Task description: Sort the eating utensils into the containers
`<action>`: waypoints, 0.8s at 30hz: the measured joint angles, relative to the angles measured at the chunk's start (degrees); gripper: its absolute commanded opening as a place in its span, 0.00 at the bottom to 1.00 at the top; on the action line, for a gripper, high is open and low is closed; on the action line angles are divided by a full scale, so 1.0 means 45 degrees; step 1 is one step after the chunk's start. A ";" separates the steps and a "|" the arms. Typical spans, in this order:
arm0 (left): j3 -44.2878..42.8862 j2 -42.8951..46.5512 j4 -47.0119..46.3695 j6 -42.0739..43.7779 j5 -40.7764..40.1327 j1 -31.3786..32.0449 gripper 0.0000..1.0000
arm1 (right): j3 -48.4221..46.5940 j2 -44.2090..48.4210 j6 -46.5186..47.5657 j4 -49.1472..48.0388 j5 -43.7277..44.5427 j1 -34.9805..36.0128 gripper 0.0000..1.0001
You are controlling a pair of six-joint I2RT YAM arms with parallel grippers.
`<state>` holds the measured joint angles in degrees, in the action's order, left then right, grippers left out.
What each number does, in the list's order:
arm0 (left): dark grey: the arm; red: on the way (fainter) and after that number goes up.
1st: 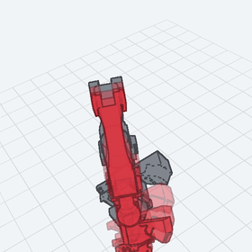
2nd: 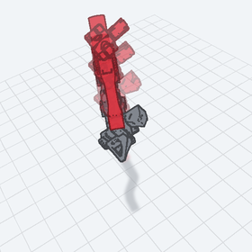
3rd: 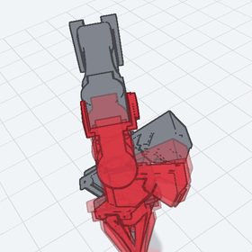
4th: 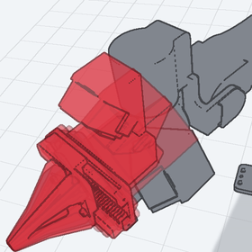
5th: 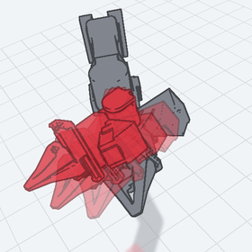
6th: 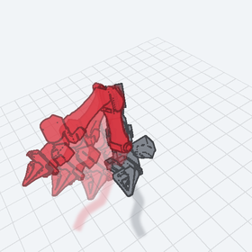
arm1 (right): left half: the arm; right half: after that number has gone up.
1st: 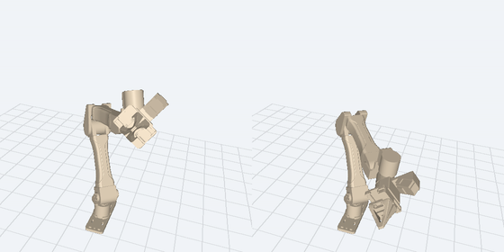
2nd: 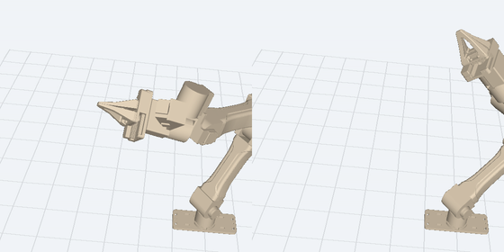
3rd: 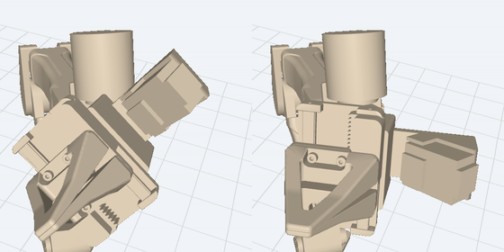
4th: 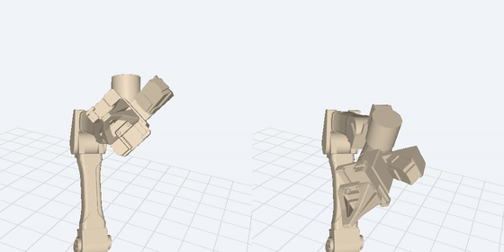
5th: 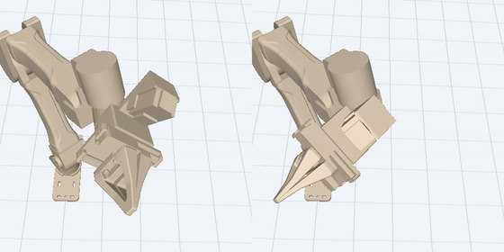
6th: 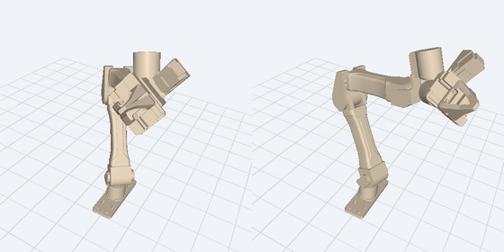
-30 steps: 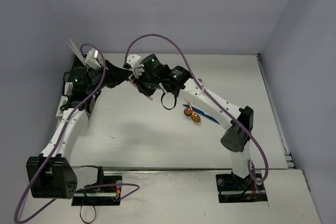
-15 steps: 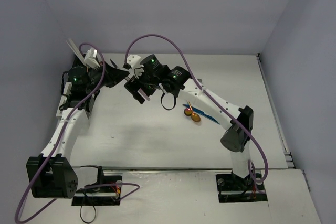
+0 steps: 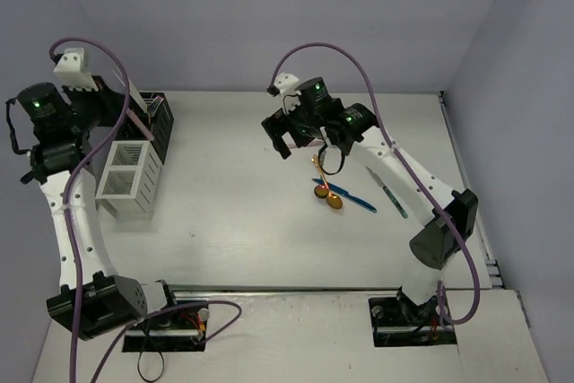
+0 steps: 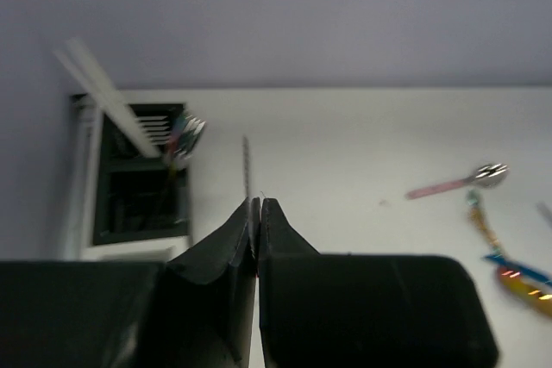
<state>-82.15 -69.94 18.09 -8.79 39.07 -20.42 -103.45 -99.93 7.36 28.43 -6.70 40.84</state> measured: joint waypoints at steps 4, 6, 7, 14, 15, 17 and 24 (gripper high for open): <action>-0.1592 -0.1102 0.1397 0.2405 -0.0444 -0.0926 0.00 | 0.0817 0.0207 0.0023 0.0024 0.0077 -0.0487 1.00; -0.1910 -0.1632 0.1751 0.3272 -0.0688 -0.1109 0.00 | 0.1065 0.0193 0.0042 0.0080 0.0091 -0.0478 1.00; -0.2002 -0.1935 0.1941 0.3649 -0.0794 -0.1132 0.00 | 0.1125 0.0189 0.0046 0.0095 0.0103 -0.0473 1.00; -0.1981 -0.3879 0.2790 0.5374 -0.1179 -0.1142 0.00 | 0.1263 0.0179 0.0085 0.0097 0.0286 -0.0485 1.00; -0.1900 -0.4015 0.2779 0.5507 -0.1181 -0.1142 0.00 | 0.1293 0.0177 0.0087 0.0090 0.0307 -0.0489 1.00; -0.1699 -0.4152 0.2714 0.5746 -0.1178 -0.1142 0.00 | 0.1404 0.0173 0.0087 0.0065 0.0312 -0.0513 1.00; -0.1628 -0.4544 0.2426 0.6558 -0.1067 -0.1142 0.00 | 0.2096 0.0143 0.0102 0.0026 0.0317 -0.0685 0.99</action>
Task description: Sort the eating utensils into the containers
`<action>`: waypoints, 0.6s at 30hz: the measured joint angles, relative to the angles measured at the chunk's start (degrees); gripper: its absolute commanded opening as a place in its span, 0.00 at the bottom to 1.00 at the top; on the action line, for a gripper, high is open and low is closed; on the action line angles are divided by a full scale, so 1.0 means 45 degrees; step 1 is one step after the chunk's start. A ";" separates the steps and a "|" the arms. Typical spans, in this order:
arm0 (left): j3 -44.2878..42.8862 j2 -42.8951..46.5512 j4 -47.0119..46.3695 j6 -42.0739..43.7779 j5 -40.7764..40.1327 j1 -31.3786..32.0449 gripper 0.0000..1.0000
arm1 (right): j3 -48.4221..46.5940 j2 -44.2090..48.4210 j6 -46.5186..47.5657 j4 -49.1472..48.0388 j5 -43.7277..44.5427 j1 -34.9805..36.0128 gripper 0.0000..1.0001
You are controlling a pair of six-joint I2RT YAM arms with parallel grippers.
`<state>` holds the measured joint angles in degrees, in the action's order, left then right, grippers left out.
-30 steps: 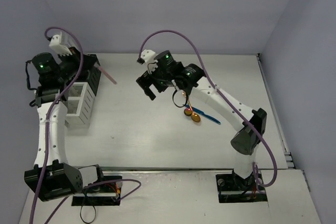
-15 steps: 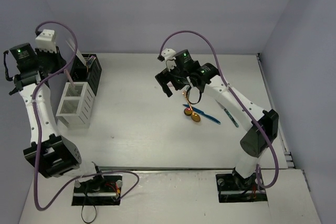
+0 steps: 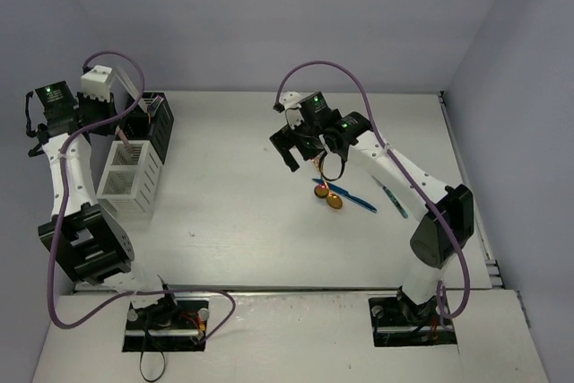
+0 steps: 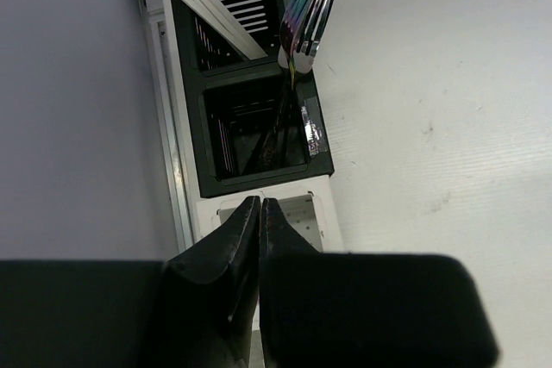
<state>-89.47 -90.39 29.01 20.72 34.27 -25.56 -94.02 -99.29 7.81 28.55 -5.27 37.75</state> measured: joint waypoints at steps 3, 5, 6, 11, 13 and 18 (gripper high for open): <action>0.0041 -0.0224 -0.0030 0.0375 -0.0049 0.0000 0.00 | 0.0238 -0.0005 -0.0005 -0.0008 0.0019 -0.0196 0.99; 0.0054 -0.0374 0.0009 0.0624 -0.0187 0.0008 0.00 | 0.0368 -0.0008 -0.0013 -0.0012 0.0053 -0.0364 0.99; 0.0054 -0.0440 0.0048 0.0735 -0.0269 0.0011 0.00 | 0.0416 -0.0013 -0.0015 -0.0014 0.0065 -0.0430 0.99; 0.0054 -0.0726 0.0464 0.1362 -0.0722 0.0084 0.43 | 0.0497 -0.0124 -0.0019 -0.0018 0.0100 -0.0581 0.99; 0.0054 -0.0776 0.0521 0.1597 -0.0824 0.0092 0.58 | 0.0526 -0.0201 -0.0019 -0.0024 0.0151 -0.0599 0.98; 0.0054 -0.0754 0.0573 0.1691 -0.0772 0.0111 0.69 | 0.0654 -0.0228 -0.0061 -0.0023 0.0382 -0.0724 0.83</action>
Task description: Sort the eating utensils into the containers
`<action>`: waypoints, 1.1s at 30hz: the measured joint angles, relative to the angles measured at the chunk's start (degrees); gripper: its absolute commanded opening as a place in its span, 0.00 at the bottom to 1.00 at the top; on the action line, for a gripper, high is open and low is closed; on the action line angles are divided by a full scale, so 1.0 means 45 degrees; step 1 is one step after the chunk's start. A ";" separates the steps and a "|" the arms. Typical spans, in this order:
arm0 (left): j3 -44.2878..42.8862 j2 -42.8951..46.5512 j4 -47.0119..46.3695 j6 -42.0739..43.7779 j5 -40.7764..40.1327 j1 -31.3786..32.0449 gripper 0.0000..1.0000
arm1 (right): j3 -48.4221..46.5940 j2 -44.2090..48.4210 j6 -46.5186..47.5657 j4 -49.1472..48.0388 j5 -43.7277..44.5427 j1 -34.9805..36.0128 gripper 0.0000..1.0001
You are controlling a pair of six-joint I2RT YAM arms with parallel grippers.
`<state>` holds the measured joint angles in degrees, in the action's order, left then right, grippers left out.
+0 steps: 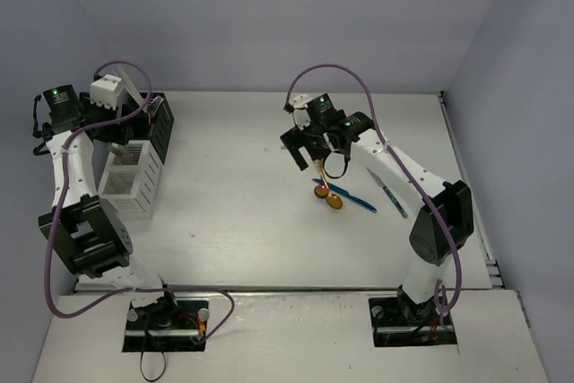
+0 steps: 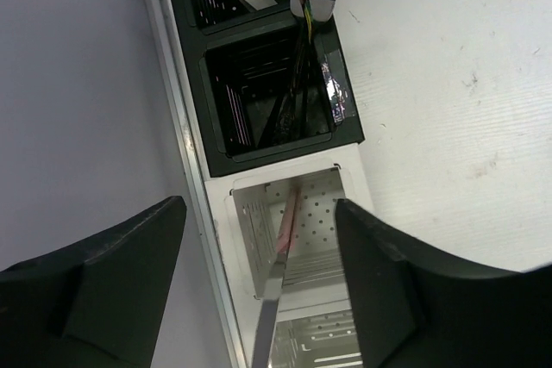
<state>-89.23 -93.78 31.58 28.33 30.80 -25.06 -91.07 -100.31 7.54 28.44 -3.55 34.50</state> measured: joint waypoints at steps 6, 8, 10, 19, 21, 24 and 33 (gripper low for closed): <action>-0.0006 0.0517 0.0158 -0.0318 0.0258 0.0430 0.69 | 0.0269 0.0005 -0.0272 -0.0092 0.0172 -0.1200 0.60; -0.0226 0.0860 0.0282 -0.0679 0.0373 0.0648 0.70 | 0.0467 0.0005 -0.0320 -0.0142 0.0406 -0.1919 0.56; -0.0572 0.1223 0.0236 -0.1085 0.0443 0.0815 0.70 | 0.0742 0.0001 -0.0296 -0.0181 0.0681 -0.2610 0.51; -0.1079 0.3503 -0.0863 -0.2075 0.0401 0.0898 0.71 | 0.2716 -0.0014 0.0950 -0.0187 0.2420 -0.4593 0.44; -0.0872 0.3952 -0.1016 -0.2016 0.0441 0.0965 0.71 | 0.3351 -0.0033 0.1398 -0.0172 0.2605 -0.4855 0.44; -0.0239 0.4611 -0.1074 -0.1740 0.0493 0.1151 0.72 | 0.4082 -0.0240 0.1922 0.0047 0.2746 -0.5392 0.44; 0.1005 0.5419 -0.1065 -0.1052 0.0501 0.1966 0.73 | 0.4547 -0.1632 0.2670 0.0170 0.2696 -0.6210 0.42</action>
<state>-84.71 -69.40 26.79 23.59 33.05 -16.21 -70.61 -107.66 19.55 29.21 8.58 6.55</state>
